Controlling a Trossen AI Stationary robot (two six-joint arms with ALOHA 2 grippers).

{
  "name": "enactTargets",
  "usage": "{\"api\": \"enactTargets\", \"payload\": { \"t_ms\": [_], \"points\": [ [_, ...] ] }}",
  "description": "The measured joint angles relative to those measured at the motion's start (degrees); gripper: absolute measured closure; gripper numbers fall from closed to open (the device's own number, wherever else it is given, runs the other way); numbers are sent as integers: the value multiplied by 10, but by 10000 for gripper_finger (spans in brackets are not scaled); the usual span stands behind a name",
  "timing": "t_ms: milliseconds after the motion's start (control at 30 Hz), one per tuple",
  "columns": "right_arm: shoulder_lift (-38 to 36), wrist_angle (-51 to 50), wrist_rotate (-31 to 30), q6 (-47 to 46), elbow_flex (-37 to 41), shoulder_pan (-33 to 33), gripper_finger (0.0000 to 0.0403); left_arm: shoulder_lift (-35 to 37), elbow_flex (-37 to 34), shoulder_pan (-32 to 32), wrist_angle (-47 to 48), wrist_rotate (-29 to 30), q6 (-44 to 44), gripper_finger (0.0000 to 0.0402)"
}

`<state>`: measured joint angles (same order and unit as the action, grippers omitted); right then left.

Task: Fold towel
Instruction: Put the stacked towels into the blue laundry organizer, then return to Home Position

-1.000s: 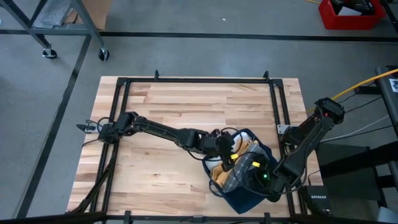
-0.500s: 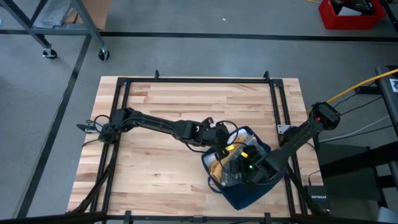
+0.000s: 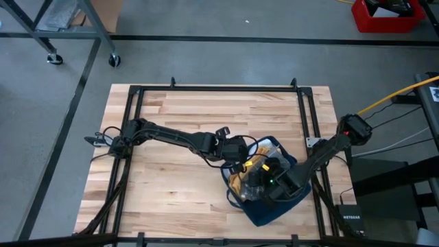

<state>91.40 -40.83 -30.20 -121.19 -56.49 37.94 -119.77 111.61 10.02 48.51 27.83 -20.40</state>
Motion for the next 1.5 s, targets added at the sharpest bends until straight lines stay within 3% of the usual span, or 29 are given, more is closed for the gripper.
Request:
{"api": "enactTargets", "payload": {
  "t_ms": [167, 300, 533, 700, 1000, 1133, 1333, 1500],
  "points": [
    [-5, -38, -56, -28, 0, 7, 244, 0, 0, 0, -5, 0, 8, 313],
    [-3, -91, -59, -46, 0, -9, 244, 1, 0, 8, -18, 0, 17, 313],
    [4, -96, -54, -42, 0, -52, 244, 1, 0, 22, -19, 0, 15, 314],
    [-13, -106, -111, -30, -5, -51, 244, 11, 0, 27, -22, 0, 12, 314],
    [-50, -247, -169, -26, -93, -11, 244, 54, 0, 28, -26, -4, 19, 314],
    [-51, -332, -150, -18, -147, 5, 244, 54, 0, 27, -25, -5, 70, 314],
    [-51, -338, -107, 52, -193, 21, 244, 48, 0, 16, -23, -7, 116, 314],
    [-51, -345, -190, 46, -216, 35, 244, 60, 0, 7, -24, -7, 106, 314]
  ]
}}
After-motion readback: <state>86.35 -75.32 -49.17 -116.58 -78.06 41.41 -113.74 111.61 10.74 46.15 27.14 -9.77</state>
